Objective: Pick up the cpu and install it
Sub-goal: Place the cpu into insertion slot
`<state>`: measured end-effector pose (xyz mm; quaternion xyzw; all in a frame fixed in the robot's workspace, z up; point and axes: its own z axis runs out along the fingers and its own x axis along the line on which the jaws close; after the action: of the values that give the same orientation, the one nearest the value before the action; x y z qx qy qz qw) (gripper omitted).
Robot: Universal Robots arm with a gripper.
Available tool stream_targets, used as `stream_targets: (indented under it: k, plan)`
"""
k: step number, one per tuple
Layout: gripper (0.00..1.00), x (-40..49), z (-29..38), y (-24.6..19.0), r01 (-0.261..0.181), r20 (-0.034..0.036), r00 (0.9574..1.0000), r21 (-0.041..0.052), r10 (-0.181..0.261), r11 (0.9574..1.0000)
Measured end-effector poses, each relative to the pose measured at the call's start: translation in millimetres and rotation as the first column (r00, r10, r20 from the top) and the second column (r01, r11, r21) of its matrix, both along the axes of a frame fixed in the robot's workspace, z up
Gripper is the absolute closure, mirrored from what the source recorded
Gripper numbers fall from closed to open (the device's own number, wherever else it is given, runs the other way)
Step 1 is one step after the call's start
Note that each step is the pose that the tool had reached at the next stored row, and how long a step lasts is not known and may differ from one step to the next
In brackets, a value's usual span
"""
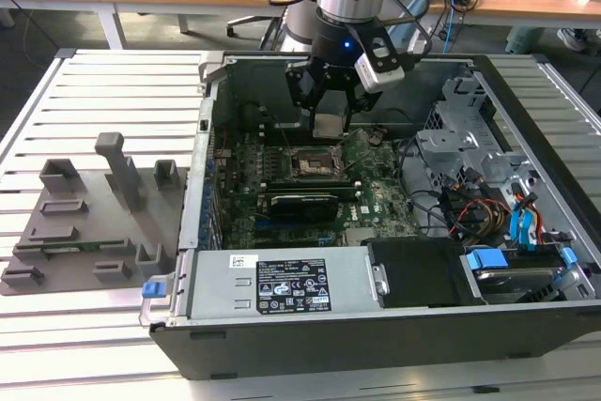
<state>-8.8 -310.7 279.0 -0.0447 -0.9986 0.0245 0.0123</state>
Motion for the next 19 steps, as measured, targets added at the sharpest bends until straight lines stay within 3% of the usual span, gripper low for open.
stream_targets:
  k: [12, 18, 19]
  plan:
    - [0.45, 0.0, -0.1, 0.0, 0.077, 0.0001, 0.9970, -0.0028, -0.077, 0.9970]
    - [0.45, 0.0, -0.1, 0.0, 0.132, 0.0002, 0.9912, -0.0032, -0.132, 0.9912]
    - [0.45, 0.0, -0.1, 0.0, 0.155, 0.0001, 0.9879, -0.0032, -0.155, 0.9879]
